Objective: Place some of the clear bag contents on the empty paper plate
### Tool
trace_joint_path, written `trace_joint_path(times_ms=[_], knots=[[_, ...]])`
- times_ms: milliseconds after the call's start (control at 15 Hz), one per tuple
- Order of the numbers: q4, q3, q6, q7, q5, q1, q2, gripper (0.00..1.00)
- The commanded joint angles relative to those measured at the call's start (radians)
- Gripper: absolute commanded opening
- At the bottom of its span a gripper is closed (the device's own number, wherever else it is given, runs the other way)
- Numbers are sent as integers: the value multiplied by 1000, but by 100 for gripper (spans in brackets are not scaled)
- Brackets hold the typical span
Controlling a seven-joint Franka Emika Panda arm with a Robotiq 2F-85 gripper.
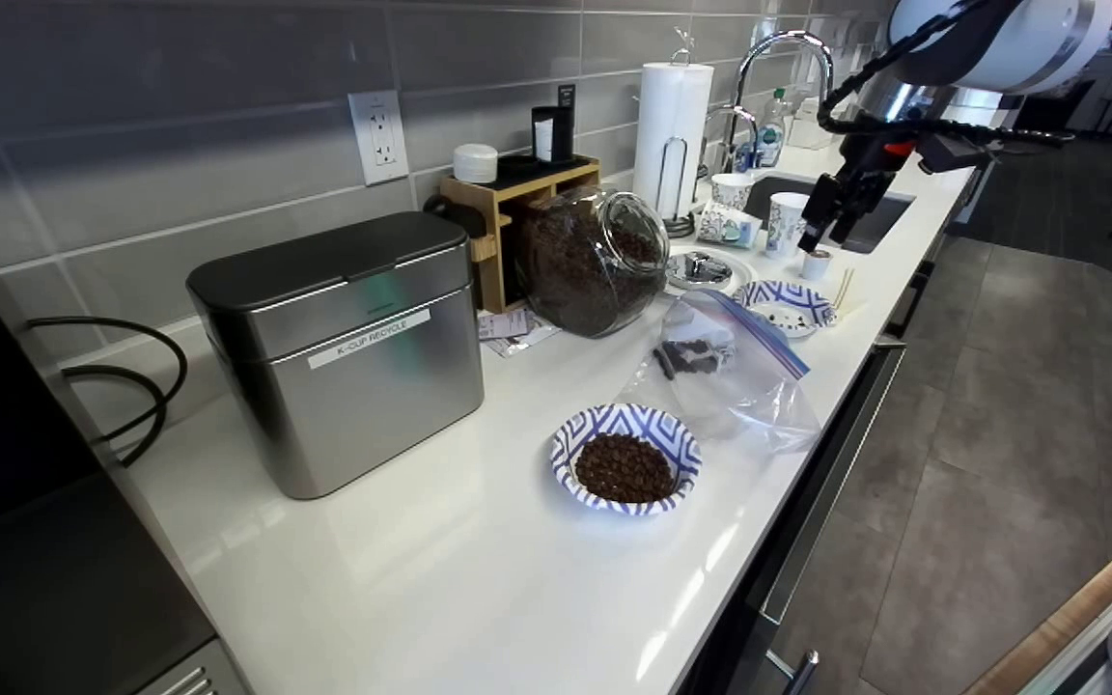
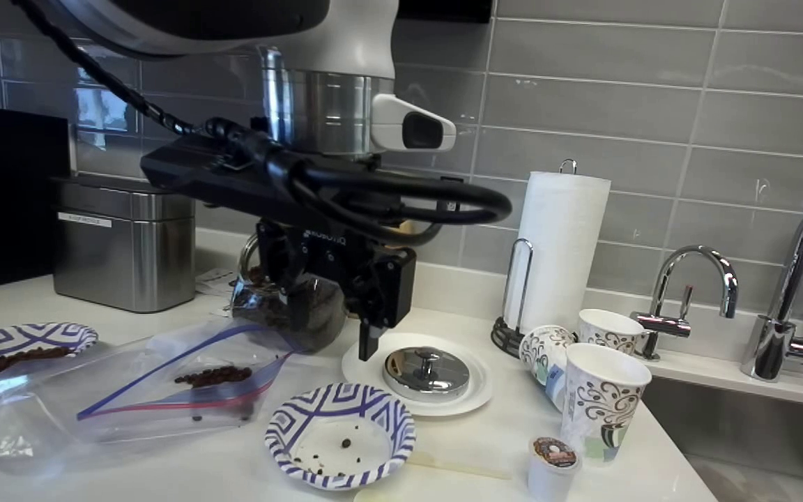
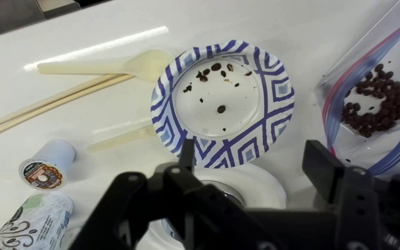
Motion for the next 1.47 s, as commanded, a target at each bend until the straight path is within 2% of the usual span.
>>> trace_joint_path(times_ms=[0, 533, 1000, 1400], knots=[[-10, -8, 9, 22, -18, 6, -7, 100], [-23, -12, -73, 48, -26, 4, -125, 100], [-1, 19, -345, 225, -73, -6, -264, 100], [-11, 45, -433, 314, -96, -2, -362, 100]])
